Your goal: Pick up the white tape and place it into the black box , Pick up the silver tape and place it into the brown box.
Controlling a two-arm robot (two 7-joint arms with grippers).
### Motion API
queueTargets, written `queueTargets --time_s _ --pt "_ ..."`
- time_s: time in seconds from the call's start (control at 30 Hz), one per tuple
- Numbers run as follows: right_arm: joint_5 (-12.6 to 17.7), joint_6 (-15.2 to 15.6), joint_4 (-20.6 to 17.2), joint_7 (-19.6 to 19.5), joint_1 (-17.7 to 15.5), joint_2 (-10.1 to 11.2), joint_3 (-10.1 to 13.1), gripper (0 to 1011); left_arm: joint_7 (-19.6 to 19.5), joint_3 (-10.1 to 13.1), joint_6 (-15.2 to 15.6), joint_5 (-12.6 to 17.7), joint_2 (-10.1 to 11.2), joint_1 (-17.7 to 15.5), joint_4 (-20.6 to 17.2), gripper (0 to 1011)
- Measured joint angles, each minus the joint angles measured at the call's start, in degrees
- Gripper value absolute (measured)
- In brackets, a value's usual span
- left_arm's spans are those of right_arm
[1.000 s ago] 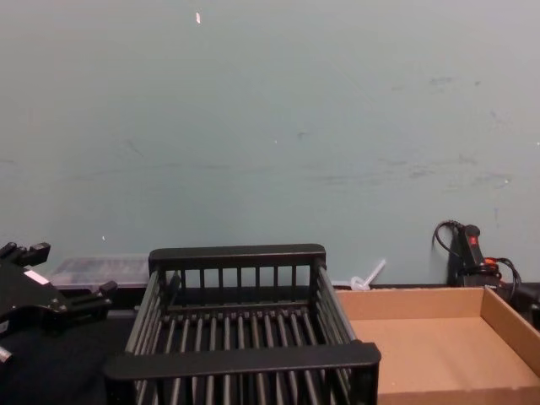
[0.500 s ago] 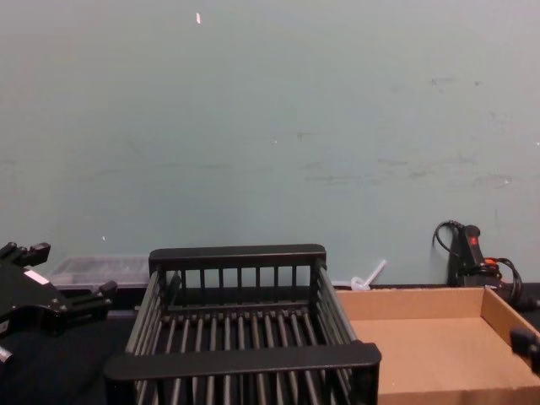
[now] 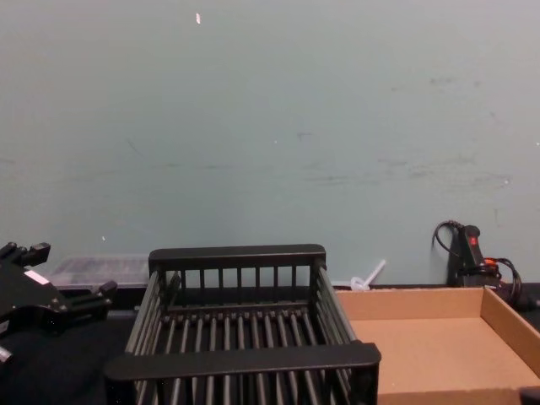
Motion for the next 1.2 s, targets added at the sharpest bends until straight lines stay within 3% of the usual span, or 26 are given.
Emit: queueTargets --time_s 0.57,1.2 --pt "1.62 8.77 -1.42 3.44 -1.41 -0.29 1.28 1000 0.00 0.00 0.00 0.00 0.00 0.00 0.00 1001" --pt "-1.11 13.63 -2.21 5.29 -2.60 -0.15 2.39 1000 0.00 0.00 0.00 0.00 0.00 0.00 0.00 1001"
